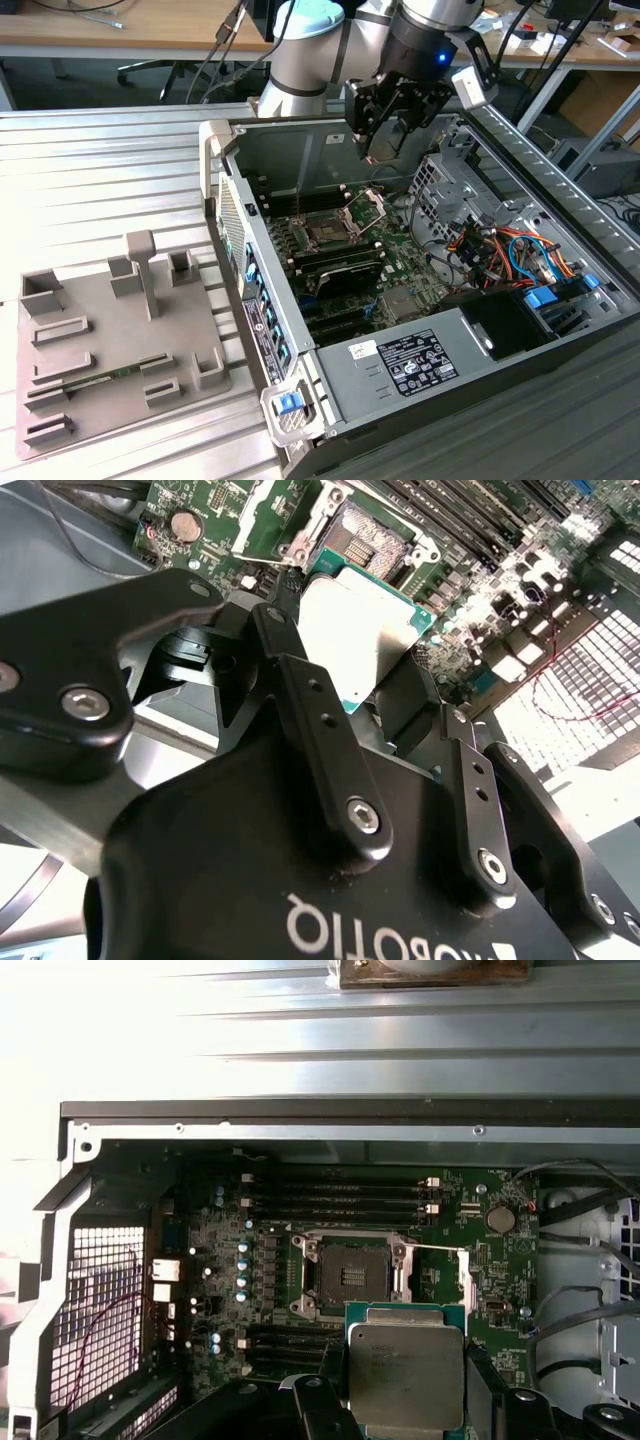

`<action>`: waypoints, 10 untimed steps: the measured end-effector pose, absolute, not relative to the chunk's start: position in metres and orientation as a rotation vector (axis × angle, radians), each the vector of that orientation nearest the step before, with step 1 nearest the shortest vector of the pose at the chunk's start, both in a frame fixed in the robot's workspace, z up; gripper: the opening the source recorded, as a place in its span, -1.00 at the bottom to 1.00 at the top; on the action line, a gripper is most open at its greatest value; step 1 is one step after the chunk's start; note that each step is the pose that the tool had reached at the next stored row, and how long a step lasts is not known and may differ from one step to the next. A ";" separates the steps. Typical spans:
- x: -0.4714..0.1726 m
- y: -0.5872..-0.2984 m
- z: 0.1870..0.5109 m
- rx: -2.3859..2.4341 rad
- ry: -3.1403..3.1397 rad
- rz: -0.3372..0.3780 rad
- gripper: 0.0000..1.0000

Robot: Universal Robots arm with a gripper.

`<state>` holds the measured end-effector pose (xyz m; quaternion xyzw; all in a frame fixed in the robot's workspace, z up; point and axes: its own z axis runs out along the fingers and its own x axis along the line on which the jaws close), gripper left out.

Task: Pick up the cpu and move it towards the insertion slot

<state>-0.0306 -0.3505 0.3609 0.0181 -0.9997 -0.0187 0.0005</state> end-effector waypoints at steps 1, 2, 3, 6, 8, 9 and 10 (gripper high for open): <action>-0.031 -0.350 0.361 0.057 -3.139 -0.059 0.09; -0.031 -0.350 0.361 0.057 -3.139 -0.059 0.09; -0.031 -0.350 0.360 0.057 -3.139 -0.059 0.09; -0.031 -0.350 0.360 0.057 -3.139 -0.059 0.09; -0.030 -0.349 0.360 0.057 -3.139 -0.059 0.09; -0.030 -0.349 0.359 0.057 -3.139 -0.059 0.09; -0.030 -0.349 0.359 0.057 -3.139 -0.059 0.09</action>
